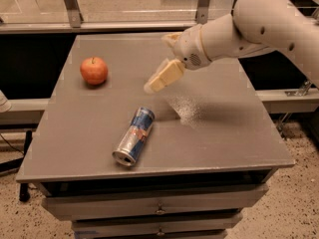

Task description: Move apple near sponge

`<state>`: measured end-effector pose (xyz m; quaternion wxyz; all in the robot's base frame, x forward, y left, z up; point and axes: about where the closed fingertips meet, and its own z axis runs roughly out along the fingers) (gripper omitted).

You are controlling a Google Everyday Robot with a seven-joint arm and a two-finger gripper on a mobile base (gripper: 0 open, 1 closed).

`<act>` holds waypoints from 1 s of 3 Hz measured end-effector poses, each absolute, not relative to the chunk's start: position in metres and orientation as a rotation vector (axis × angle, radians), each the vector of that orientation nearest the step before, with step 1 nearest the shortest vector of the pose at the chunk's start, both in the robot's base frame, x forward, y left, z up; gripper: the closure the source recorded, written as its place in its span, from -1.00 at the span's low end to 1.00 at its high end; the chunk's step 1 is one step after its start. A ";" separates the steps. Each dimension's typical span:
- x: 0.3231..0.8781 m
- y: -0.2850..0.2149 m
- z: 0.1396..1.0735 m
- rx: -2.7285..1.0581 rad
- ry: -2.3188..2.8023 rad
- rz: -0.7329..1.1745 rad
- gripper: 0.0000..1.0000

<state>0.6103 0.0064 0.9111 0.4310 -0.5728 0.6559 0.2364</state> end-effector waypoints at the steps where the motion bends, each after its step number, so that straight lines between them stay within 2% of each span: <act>1: 0.645 0.042 0.905 -1.348 1.582 0.660 -1.00; 3: 0.682 0.120 0.866 -1.238 1.545 0.797 -1.00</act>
Offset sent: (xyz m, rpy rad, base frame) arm 0.0910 0.1203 -0.0515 0.2720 0.0382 -0.0333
